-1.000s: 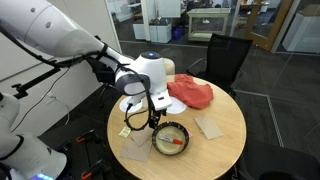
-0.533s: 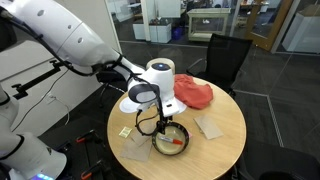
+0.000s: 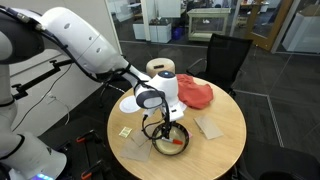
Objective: Put the red marker in the bowl on the table
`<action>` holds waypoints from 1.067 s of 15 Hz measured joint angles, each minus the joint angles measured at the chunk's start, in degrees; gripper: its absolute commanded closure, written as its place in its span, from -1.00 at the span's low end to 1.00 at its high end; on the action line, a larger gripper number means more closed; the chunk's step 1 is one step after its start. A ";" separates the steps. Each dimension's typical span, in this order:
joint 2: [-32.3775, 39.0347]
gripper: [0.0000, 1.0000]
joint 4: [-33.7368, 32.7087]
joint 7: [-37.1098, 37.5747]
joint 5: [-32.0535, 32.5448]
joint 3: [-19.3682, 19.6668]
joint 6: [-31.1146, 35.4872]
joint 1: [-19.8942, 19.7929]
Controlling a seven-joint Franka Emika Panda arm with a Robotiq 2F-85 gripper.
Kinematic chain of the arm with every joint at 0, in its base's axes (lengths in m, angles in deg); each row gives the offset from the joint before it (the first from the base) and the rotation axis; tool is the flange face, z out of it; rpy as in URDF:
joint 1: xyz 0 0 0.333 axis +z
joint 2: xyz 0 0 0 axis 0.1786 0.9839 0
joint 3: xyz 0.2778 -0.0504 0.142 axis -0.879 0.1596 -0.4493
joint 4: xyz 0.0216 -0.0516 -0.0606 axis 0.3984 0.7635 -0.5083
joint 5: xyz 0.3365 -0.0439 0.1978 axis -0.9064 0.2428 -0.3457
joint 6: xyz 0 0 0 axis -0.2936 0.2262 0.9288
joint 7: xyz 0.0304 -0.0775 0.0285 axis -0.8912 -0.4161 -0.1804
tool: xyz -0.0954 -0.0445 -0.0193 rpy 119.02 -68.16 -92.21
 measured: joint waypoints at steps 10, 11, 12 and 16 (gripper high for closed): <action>5.84 -1.00 -3.04 -0.01 -0.25 0.70 0.00 0.17; 6.41 -1.00 -3.33 -0.01 -0.32 0.70 0.00 0.18; 6.97 -1.00 -3.62 -0.01 -0.42 0.70 0.00 0.18; 8.87 -0.47 -4.84 -0.01 -1.01 0.70 0.00 0.22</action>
